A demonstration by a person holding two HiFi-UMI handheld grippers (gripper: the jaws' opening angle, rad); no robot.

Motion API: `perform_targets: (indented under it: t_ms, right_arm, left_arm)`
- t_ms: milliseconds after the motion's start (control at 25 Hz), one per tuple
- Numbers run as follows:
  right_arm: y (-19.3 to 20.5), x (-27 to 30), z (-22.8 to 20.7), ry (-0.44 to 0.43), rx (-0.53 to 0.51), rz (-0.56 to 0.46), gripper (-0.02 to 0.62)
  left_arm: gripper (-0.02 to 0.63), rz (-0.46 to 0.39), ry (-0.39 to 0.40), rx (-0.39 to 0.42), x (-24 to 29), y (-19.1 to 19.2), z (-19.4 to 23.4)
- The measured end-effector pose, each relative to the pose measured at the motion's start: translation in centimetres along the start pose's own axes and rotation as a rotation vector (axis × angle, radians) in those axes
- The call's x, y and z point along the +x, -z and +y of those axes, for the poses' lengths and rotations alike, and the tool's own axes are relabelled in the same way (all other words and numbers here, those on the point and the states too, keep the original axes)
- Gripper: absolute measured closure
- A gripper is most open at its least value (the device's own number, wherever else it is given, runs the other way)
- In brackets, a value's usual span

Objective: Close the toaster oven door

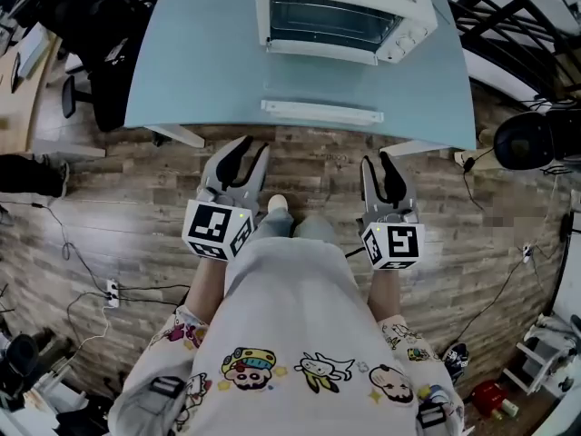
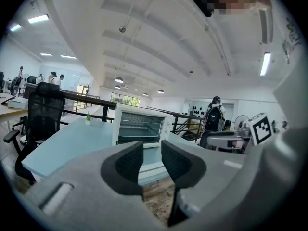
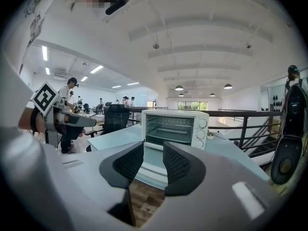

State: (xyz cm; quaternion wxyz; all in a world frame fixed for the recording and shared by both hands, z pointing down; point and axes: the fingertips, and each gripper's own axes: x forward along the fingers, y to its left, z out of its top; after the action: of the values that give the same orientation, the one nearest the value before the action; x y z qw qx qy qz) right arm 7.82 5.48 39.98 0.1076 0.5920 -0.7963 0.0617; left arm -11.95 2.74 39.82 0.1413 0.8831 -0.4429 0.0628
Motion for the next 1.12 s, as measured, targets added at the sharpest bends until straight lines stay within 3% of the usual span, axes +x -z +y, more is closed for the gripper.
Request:
perform_targets:
  t_ms: [520, 1120]
  right_arm:
    - [2.0, 4.4, -3.5, -0.012, 0.026, 0.069, 0.466]
    - [-2.4, 13.0, -11.7, -0.067, -0.002, 0.015, 0.463]
  left_arm:
    - [0.485, 0.063, -0.004, -0.014, 5.5, 1.2, 1.5]
    - [0.472, -0.014, -0.071, 0.014, 15.5, -5.0, 2.9]
